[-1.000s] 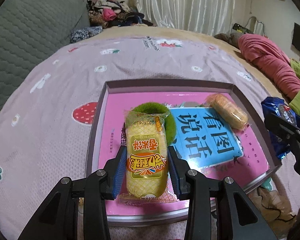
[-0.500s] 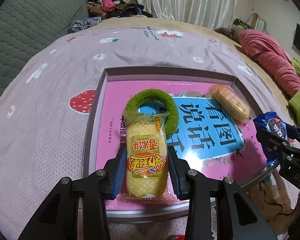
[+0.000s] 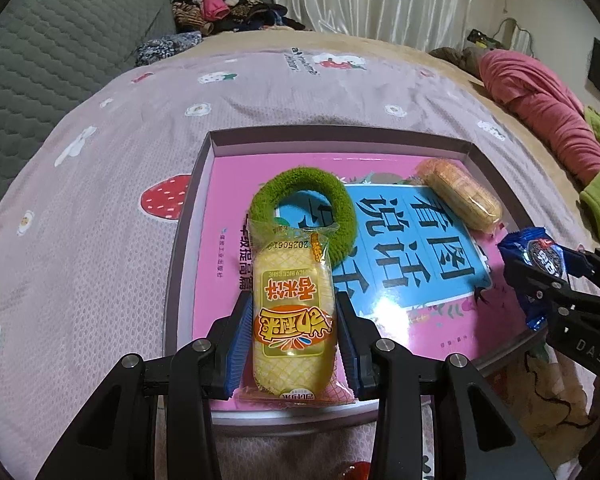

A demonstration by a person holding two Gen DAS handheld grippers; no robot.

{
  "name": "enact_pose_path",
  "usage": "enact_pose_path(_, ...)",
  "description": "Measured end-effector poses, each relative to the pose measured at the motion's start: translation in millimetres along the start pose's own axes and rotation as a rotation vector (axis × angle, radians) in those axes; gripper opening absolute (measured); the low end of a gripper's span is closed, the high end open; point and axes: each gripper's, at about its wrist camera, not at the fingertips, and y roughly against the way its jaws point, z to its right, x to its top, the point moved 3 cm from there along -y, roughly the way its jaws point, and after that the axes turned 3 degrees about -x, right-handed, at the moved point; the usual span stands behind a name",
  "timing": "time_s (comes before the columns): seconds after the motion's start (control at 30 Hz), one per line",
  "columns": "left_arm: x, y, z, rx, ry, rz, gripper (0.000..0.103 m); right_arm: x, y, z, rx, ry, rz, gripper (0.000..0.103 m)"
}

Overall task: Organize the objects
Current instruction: 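Lower and open left tool onto the book while right tool releases Oreo packet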

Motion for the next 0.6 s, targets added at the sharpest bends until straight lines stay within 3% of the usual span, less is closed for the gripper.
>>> enact_pose_path(0.6, -7.7, -6.0, 1.3, 0.001, -0.003, -0.052, 0.042, -4.0, -6.5, 1.7, 0.014, -0.003, -0.047, 0.053)
